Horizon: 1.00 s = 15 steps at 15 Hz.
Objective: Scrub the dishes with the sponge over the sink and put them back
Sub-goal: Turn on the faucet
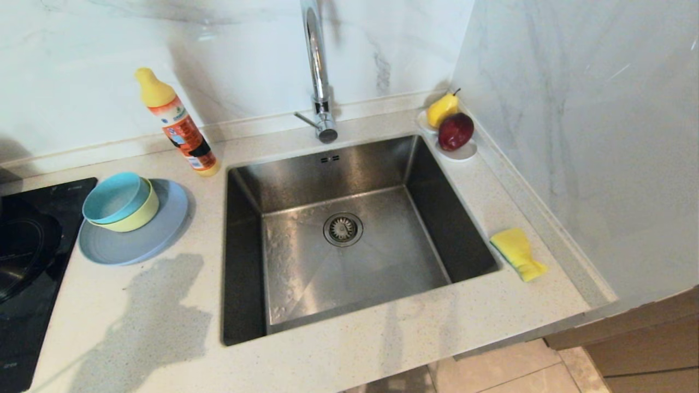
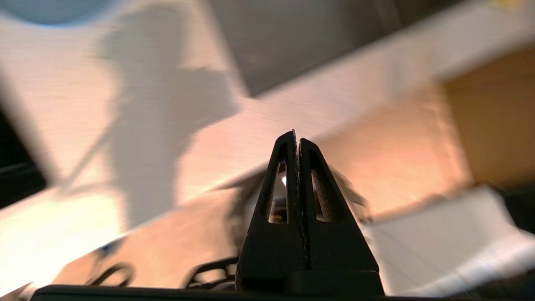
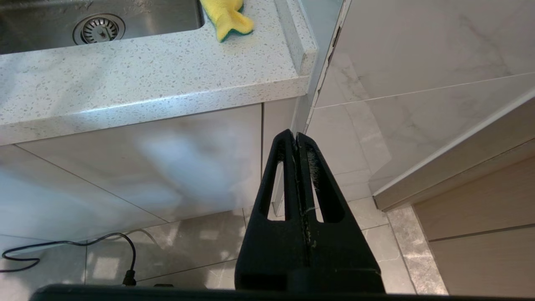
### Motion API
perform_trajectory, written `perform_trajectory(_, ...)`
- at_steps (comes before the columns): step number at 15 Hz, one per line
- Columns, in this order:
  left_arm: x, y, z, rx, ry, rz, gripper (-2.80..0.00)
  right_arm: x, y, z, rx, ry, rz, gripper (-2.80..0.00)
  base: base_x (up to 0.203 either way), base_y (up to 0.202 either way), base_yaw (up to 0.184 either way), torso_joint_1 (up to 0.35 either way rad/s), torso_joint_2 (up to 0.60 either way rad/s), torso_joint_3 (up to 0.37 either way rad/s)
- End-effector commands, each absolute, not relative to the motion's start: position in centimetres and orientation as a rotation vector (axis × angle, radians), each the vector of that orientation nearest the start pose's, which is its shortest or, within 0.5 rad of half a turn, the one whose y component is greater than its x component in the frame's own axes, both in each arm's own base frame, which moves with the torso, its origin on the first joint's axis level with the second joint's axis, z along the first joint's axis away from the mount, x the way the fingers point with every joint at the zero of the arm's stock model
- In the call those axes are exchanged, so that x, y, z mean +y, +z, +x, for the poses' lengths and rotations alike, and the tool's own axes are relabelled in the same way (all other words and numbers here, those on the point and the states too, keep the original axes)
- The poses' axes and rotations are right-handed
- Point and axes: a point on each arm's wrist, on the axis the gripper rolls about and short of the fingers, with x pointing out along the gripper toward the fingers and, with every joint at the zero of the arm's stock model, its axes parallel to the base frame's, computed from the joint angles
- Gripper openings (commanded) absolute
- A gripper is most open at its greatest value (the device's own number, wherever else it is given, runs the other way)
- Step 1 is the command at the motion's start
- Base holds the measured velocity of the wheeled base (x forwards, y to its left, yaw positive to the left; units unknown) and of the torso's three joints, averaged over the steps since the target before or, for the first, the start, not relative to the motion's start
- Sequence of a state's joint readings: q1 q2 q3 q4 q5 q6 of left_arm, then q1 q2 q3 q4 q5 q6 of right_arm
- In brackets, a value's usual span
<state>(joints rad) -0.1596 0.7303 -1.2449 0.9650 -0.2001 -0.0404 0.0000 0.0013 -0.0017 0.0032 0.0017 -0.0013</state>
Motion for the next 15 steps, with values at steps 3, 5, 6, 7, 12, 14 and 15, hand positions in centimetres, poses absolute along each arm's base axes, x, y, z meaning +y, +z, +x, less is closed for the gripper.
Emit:
perform_trajectory(3, -0.8, 30.2, 0.5, 0.328, -0.455, -0.135, -2.8, 0.0, 7.6, -2.3, 0.003, 0.002, -0.002, -2.8, 0.0, 0.0, 0.0, 0.0, 0.0, 0.0)
perform_trajectory(5, -1.4, 30.5, 4.1, 0.339, -0.459, -0.15, -2.8, 0.0, 7.6, -2.3, 0.003, 0.002, -0.002, -2.8, 0.0, 0.0, 0.0, 0.0, 0.0, 0.0)
perform_trajectory(6, -1.7, 30.6, 5.8, 0.345, -0.458, -0.158, -2.8, 0.0, 7.6, -2.3, 0.003, 0.003, -0.002, -2.8, 0.0, 0.0, 0.0, 0.0, 0.0, 0.0)
perform_trajectory(7, -2.0, 30.8, 8.1, 0.353, -0.456, -0.172, -2.8, 0.0, 7.6, -2.3, 0.003, 0.002, -0.002, -2.8, 0.0, 0.0, 0.0, 0.0, 0.0, 0.0)
perform_trajectory(12, -3.9, 29.9, 19.6, 0.364, -0.44, -0.291, -2.8, 0.0, 7.5, -2.3, 0.004, 0.002, -0.002, -2.8, 0.0, 0.0, 0.0, 0.0, 0.0, 0.0)
perform_trajectory(14, -4.6, 28.8, 24.0, 0.379, -0.435, -0.351, -2.8, 0.0, 7.6, -2.3, 0.003, 0.002, -0.002, -2.8, 0.0, 0.0, 0.0, 0.0, 0.0, 0.0)
perform_trajectory(15, -4.9, 28.4, 25.7, 0.375, -0.434, -0.379, -2.8, 0.0, 7.6, -2.3, 0.003, 0.002, -0.002, -2.8, 0.0, 0.0, 0.0, 0.0, 0.0, 0.0)
